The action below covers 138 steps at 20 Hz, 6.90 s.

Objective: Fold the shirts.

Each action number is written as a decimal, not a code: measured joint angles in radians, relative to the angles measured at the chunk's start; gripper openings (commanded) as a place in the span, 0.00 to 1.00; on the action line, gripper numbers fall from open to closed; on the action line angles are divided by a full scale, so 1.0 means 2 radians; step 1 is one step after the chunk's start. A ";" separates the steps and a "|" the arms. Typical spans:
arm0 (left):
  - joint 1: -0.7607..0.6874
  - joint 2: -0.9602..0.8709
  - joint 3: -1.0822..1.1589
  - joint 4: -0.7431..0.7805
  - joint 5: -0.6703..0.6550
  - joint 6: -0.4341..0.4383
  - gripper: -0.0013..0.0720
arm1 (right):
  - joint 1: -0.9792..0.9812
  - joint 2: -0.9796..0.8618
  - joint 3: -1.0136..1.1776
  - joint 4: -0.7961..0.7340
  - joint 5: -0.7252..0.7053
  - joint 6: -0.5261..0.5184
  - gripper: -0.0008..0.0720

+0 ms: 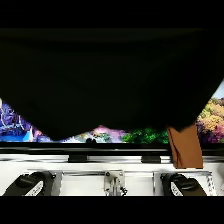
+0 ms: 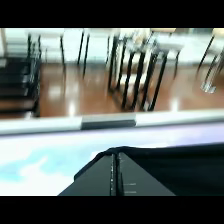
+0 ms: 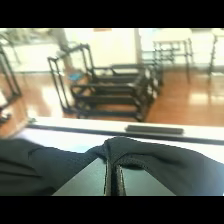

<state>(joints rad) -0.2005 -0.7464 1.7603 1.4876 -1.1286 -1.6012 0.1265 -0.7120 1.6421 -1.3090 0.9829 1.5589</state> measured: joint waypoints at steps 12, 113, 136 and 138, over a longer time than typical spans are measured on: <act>0.000 -0.131 -0.319 0.018 0.087 -0.044 0.07 | 0.001 -0.330 -0.060 0.014 -0.053 0.005 0.12; 0.193 -0.204 -0.432 -0.147 -0.171 0.027 0.94 | -0.147 -0.345 -0.124 0.047 0.283 -0.082 0.73; 0.251 -0.213 -0.600 -0.267 0.064 0.115 0.07 | -0.077 -0.366 -0.325 0.132 0.159 -0.072 0.74; 0.251 -0.208 -0.593 -0.274 0.055 0.115 0.07 | -0.060 -0.388 -0.329 0.148 0.127 -0.065 0.74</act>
<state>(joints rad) 0.3008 -1.1614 0.5743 0.9386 -1.0187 -1.3708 0.0067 -1.4872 0.9840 -1.0130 1.2377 1.4288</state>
